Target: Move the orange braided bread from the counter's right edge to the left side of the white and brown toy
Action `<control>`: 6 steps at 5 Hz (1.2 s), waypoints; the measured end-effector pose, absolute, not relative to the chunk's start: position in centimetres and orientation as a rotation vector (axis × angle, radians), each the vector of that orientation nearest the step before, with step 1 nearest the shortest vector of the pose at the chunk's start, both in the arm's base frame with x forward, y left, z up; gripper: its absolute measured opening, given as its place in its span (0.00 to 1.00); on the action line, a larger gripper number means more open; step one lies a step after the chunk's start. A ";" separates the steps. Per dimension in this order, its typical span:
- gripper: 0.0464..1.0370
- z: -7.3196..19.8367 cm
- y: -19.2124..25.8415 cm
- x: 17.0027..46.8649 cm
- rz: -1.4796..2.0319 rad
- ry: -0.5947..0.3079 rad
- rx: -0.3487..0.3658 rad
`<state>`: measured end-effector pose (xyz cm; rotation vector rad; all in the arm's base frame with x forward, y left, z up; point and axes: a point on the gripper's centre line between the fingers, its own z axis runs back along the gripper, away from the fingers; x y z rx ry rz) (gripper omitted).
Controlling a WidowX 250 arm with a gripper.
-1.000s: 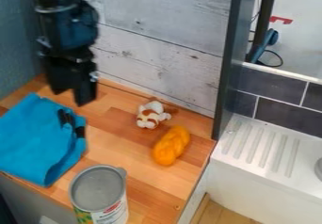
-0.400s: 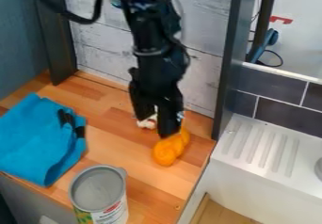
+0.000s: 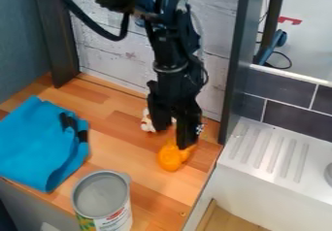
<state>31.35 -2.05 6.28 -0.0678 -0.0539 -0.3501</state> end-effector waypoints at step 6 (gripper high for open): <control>0.79 0.7 -2.9 33.9 -0.258 0.053 -0.060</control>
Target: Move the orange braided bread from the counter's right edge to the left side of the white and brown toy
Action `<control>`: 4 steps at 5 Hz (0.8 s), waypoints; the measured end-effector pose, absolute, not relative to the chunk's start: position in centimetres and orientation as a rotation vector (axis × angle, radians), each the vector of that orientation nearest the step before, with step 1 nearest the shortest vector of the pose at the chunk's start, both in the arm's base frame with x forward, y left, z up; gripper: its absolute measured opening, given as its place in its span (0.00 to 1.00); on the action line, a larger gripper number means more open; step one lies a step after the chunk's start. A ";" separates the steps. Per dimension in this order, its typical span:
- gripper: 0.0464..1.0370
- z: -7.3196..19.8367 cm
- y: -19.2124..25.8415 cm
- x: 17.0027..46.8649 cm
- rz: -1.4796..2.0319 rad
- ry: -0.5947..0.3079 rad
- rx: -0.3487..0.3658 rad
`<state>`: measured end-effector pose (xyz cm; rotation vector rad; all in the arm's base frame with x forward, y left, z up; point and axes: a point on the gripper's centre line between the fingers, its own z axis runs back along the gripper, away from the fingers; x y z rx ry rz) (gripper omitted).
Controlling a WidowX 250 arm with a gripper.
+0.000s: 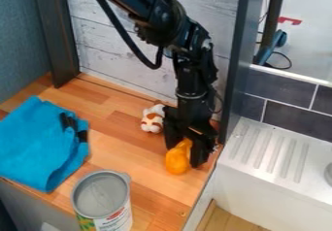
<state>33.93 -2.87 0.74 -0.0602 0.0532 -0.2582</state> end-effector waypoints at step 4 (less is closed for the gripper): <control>0.79 8.7 1.5 32.2 -0.188 -0.021 -0.099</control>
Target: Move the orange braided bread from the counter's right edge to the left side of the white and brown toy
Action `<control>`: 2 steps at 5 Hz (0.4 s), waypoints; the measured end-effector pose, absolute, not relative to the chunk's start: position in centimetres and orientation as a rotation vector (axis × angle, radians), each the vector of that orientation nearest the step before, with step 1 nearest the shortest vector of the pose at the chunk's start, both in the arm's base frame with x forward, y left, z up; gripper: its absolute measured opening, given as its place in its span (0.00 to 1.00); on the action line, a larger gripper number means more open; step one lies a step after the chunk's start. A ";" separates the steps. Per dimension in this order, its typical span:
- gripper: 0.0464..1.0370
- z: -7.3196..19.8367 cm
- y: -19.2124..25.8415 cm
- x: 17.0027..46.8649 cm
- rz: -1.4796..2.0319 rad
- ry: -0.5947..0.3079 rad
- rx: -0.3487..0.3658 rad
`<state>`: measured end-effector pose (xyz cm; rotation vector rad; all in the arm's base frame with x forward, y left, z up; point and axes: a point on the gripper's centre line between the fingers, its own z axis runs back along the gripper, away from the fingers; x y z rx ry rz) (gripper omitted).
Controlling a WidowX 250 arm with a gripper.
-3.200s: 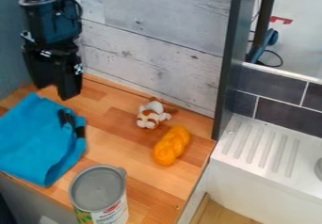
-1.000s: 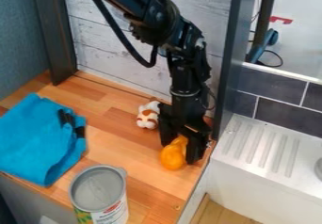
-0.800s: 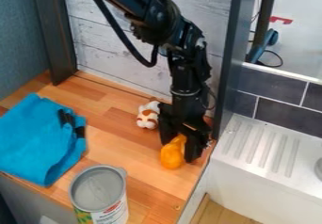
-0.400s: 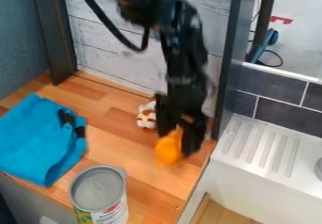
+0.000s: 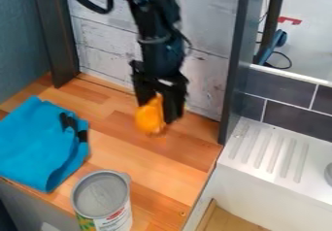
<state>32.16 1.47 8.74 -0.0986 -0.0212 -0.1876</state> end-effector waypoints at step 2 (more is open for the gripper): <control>0.79 10.4 10.4 30.6 0.001 -0.084 -0.074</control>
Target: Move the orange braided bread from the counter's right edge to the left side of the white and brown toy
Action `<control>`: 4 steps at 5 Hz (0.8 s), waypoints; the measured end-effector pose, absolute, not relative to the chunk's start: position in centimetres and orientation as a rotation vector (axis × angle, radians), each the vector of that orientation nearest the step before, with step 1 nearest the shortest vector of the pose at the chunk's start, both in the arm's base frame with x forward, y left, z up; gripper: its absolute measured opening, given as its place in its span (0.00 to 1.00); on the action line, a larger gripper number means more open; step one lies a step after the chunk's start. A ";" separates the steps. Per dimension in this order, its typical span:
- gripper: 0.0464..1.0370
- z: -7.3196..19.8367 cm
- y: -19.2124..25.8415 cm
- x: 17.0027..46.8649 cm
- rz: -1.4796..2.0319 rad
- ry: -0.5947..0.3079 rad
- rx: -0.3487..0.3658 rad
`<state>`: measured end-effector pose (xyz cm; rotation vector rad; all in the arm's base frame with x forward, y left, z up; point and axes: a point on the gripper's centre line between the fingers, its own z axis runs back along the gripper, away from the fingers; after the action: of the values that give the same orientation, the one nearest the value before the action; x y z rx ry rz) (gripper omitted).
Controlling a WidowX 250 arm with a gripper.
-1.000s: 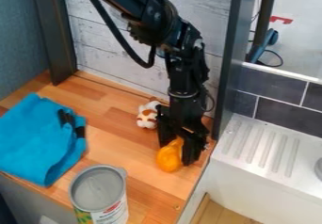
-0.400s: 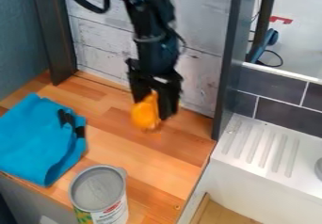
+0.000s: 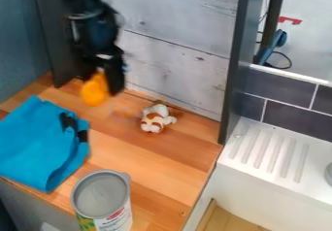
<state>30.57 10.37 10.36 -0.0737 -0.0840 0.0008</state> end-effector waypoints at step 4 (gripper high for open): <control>0.78 5.5 14.6 34.5 0.165 -0.094 -0.082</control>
<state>34.46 14.57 5.54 -0.0817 -0.0937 0.1645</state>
